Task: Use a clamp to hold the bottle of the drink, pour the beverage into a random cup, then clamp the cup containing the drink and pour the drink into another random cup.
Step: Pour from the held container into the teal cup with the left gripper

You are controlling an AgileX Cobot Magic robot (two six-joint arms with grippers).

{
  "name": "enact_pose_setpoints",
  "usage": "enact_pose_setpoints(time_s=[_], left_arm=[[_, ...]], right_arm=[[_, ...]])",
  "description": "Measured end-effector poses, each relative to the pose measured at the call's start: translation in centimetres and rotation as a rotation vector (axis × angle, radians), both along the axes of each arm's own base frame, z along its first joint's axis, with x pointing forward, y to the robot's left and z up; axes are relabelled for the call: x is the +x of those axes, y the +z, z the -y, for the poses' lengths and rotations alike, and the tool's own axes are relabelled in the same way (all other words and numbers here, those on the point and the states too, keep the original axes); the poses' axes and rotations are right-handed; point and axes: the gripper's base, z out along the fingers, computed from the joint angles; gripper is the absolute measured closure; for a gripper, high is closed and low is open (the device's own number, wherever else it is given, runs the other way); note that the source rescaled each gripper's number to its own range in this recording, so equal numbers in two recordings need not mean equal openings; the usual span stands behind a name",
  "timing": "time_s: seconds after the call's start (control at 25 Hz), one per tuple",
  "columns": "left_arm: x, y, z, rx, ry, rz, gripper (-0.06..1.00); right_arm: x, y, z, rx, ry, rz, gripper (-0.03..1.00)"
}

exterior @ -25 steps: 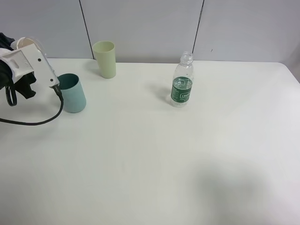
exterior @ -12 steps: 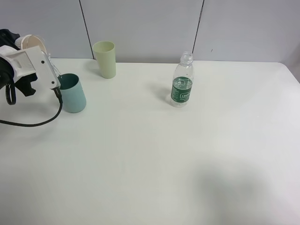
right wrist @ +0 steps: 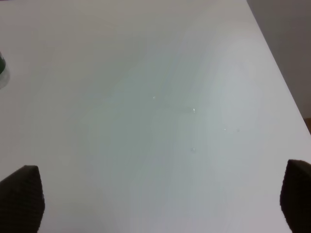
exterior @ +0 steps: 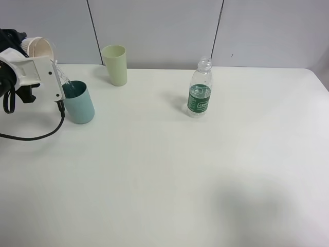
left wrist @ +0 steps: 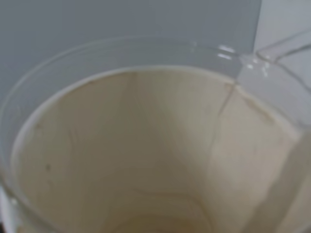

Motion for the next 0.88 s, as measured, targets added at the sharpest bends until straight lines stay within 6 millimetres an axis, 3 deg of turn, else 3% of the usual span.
enact_pose_setpoints(time_s=[0.88], left_arm=[[0.22, 0.08, 0.05, 0.140, -0.013, 0.030, 0.94]], right_arm=[[0.00, 0.00, 0.00, 0.000, 0.000, 0.000, -0.03]])
